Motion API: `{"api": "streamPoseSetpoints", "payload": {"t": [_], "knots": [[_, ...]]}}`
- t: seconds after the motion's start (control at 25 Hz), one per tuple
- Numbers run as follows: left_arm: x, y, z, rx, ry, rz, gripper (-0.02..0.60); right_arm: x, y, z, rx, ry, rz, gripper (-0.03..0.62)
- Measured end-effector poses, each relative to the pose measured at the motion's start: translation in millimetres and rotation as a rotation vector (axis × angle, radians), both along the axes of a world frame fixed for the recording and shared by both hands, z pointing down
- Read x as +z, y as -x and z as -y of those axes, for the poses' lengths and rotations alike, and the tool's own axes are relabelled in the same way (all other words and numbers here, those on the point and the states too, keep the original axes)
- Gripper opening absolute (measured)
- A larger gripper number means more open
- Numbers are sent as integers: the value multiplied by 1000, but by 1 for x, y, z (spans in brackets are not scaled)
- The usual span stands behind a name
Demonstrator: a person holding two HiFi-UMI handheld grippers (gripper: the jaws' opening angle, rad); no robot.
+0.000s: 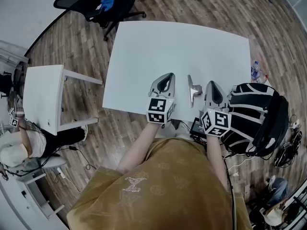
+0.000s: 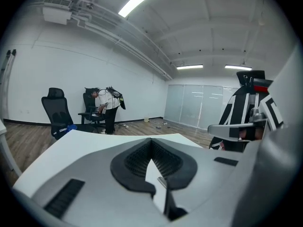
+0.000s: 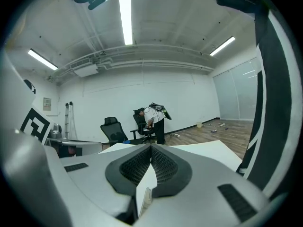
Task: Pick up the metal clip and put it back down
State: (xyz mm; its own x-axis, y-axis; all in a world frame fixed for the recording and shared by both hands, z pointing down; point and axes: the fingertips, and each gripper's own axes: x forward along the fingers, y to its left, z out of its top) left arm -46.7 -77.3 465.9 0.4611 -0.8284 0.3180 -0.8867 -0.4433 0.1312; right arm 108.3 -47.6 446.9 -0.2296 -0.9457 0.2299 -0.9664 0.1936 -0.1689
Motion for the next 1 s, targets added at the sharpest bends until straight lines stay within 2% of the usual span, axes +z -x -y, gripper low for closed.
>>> {"api": "streamPoseSetpoints", "payload": {"t": [0.24, 0.56, 0.84, 1.0], "knots": [[-16, -5, 2, 7, -45, 4, -3, -21, 0, 2, 2, -54, -5, 8], [-53, -7, 0, 11, -146, 6, -3, -51, -1, 3, -9, -110, 13, 8], [-61, -7, 3, 8, -165, -1, -3, -51, 1, 4, -12, -113, -17, 8], [-60, -6, 5, 4, -162, 4, -3, -54, -2, 6, 1, -126, 3, 8]]}}
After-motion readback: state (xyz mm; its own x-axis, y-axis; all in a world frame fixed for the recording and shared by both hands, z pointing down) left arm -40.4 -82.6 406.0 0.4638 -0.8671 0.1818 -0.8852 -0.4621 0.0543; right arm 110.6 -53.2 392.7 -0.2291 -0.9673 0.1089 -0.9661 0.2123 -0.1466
